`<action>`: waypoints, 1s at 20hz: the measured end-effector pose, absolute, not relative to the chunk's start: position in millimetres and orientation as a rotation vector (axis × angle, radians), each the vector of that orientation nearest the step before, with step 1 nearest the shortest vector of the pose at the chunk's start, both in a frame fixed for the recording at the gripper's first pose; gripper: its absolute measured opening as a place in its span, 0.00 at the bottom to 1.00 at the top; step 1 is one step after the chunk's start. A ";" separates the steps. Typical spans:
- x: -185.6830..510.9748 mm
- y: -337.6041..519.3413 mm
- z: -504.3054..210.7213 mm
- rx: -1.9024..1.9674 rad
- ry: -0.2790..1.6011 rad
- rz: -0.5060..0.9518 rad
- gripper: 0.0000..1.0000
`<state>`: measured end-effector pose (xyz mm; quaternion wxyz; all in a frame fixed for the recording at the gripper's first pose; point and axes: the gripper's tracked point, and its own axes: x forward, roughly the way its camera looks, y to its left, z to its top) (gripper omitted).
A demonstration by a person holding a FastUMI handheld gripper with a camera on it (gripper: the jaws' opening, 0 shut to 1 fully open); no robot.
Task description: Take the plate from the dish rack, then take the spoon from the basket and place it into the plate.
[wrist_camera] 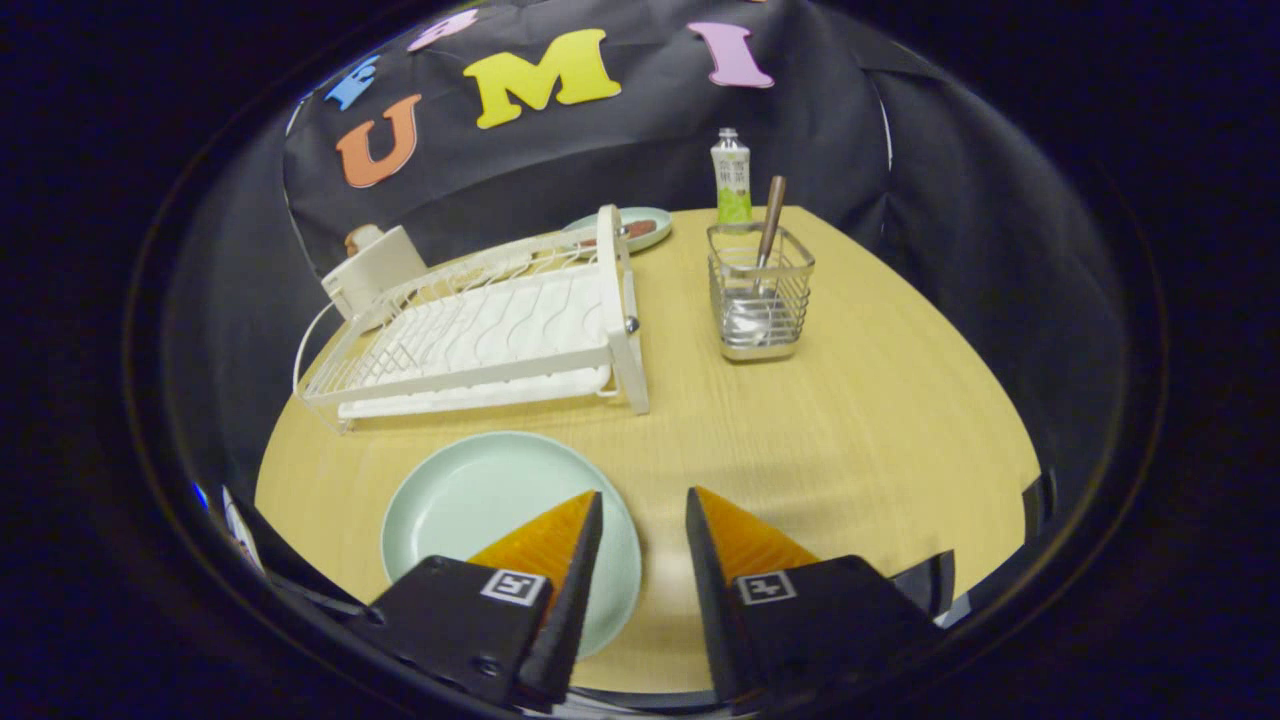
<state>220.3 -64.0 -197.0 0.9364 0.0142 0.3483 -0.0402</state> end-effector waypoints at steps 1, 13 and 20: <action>221.4 -66.2 -193.7 0.020 0.690 -0.089 0.69; 281.6 -130.2 -101.5 -0.132 0.317 -0.187 0.90; 373.8 -164.9 -89.6 -0.083 0.304 -0.160 1.00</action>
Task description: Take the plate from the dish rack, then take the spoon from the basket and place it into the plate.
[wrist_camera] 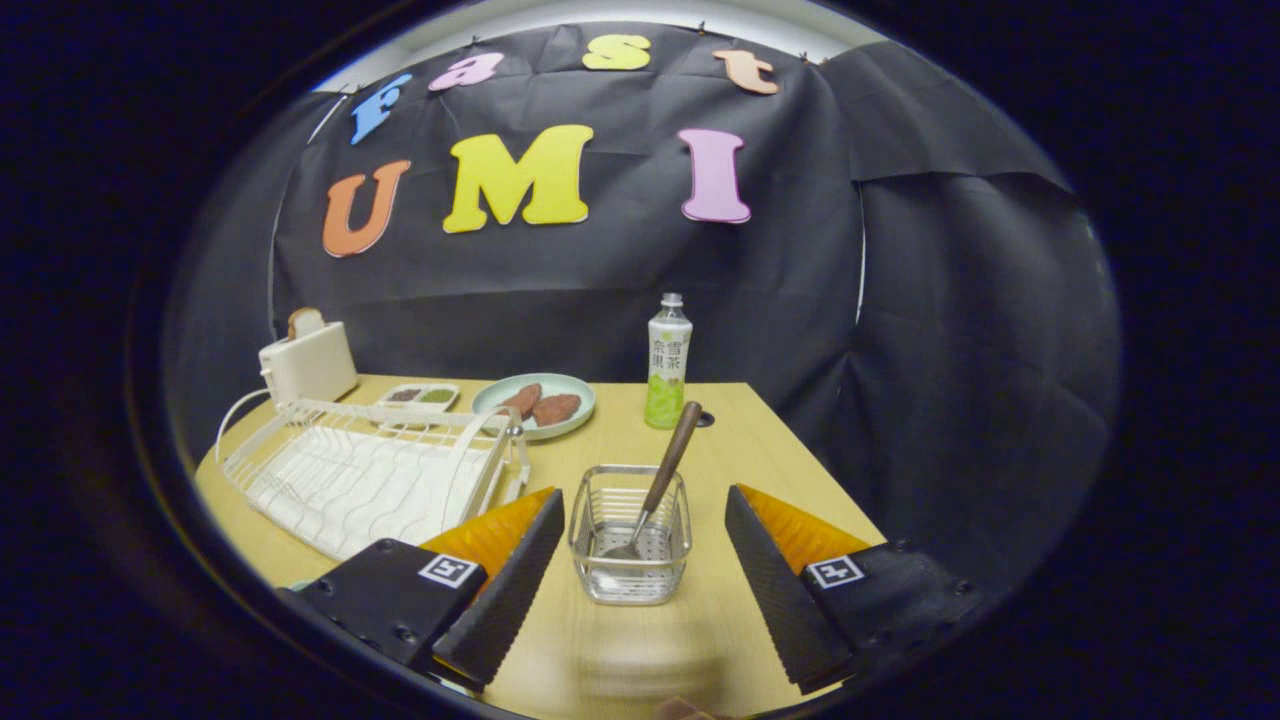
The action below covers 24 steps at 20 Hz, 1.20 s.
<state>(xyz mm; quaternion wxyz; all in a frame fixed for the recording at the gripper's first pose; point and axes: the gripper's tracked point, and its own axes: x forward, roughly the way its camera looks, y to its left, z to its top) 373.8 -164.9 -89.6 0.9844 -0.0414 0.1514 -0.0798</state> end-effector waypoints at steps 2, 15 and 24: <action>401.3 -181.9 -85.8 -0.072 0.288 -0.176 1.00; 470.2 -164.7 -106.9 -0.030 0.435 -0.058 0.75; 452.3 -156.9 -80.5 -0.031 0.305 -0.162 0.12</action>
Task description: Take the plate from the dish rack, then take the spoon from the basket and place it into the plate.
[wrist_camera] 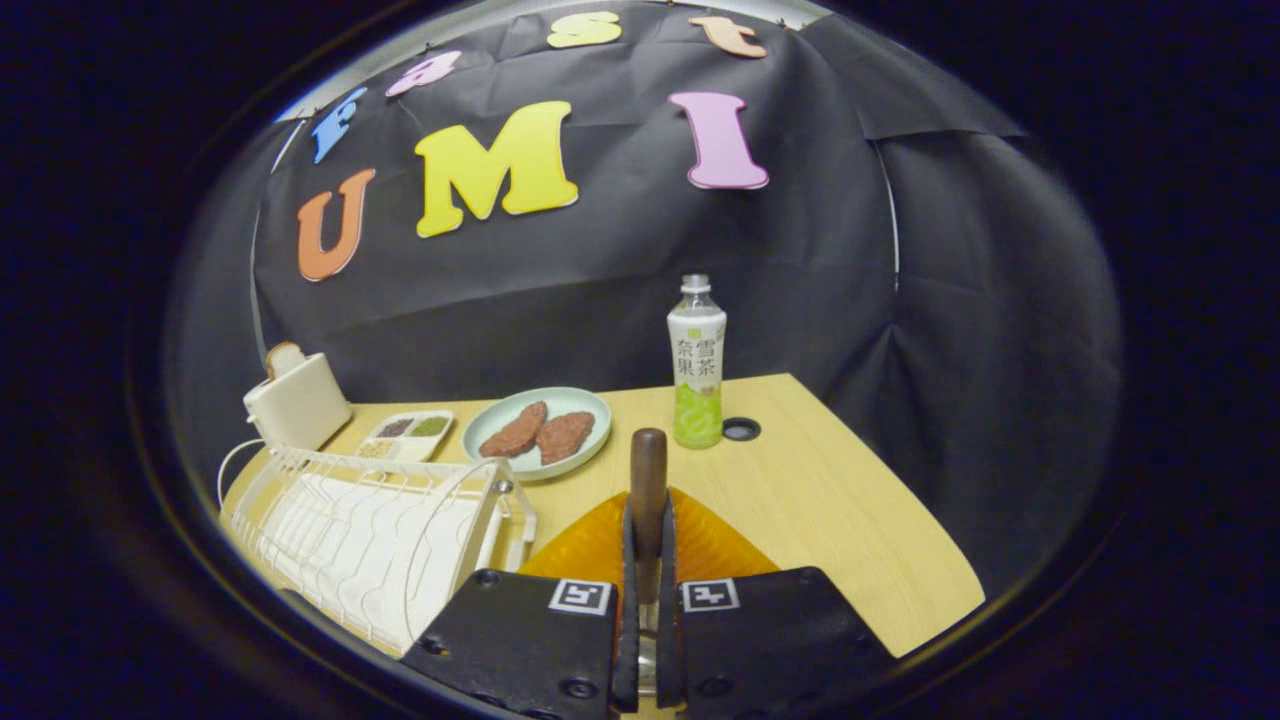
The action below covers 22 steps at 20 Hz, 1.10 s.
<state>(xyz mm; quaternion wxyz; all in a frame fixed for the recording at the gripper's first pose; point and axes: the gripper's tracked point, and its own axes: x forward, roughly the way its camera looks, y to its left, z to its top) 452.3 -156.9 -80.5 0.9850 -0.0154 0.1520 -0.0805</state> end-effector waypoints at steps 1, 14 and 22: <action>447.3 -156.5 -72.9 -0.035 0.281 -0.174 0.12; 305.8 -84.4 55.9 -0.133 -0.025 -0.191 0.11; 201.3 2.6 28.9 -0.105 -0.048 -0.071 0.10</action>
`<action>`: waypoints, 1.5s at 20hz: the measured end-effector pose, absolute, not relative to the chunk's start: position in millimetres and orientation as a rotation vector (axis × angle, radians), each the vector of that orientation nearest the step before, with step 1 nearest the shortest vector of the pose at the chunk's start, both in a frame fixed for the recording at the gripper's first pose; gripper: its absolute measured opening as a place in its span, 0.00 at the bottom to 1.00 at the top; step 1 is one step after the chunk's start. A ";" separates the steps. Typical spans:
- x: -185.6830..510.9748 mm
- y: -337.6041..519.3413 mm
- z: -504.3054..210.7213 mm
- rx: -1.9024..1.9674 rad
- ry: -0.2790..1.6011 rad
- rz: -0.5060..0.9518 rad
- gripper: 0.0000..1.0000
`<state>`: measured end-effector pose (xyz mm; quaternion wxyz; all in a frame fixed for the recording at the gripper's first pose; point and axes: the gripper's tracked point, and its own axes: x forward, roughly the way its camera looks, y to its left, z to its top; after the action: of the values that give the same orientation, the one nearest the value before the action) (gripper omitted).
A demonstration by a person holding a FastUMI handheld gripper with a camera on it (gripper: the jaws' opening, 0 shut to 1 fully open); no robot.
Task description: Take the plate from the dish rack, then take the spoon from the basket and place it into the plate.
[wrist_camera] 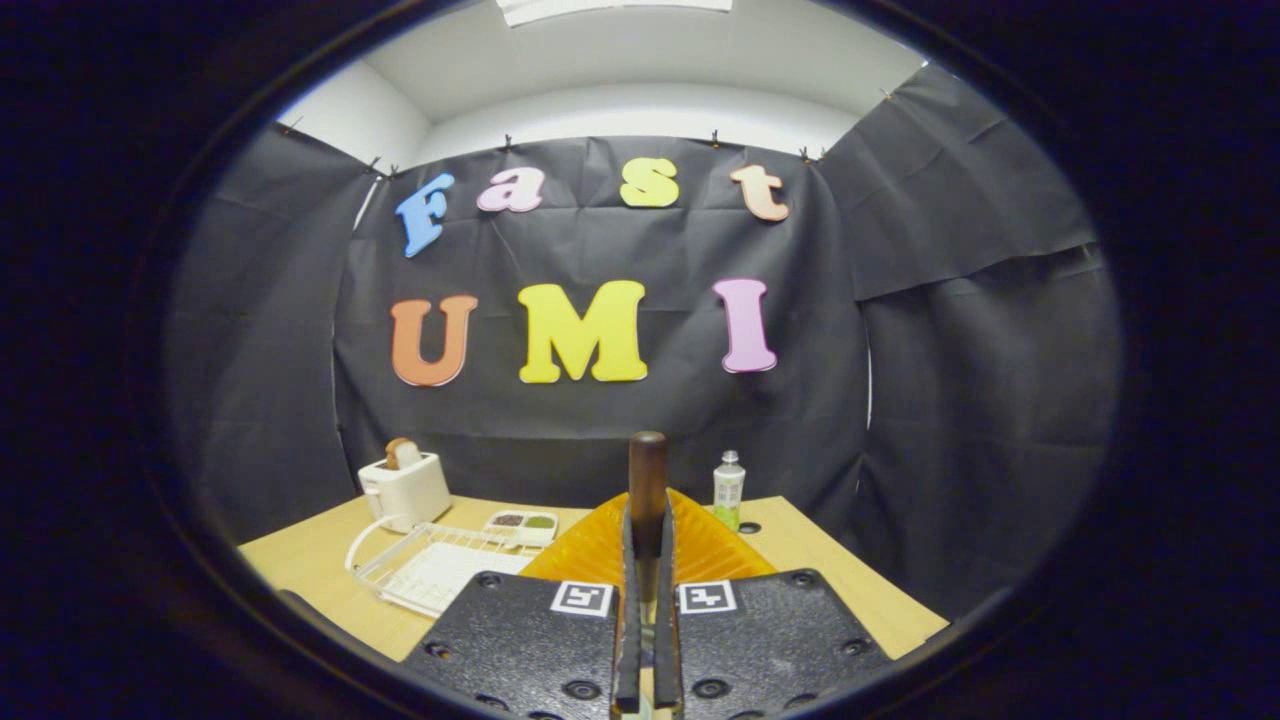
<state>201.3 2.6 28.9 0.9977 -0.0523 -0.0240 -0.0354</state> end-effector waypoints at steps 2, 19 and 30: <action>187.8 22.9 5.9 -0.130 -0.054 -0.047 0.10; 179.1 54.4 -154.8 -0.035 0.035 -0.048 0.14; 153.6 2.2 -121.6 -0.041 -0.027 -0.091 0.73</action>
<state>153.6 2.2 -121.6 0.9987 -0.0204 -0.0135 -0.0453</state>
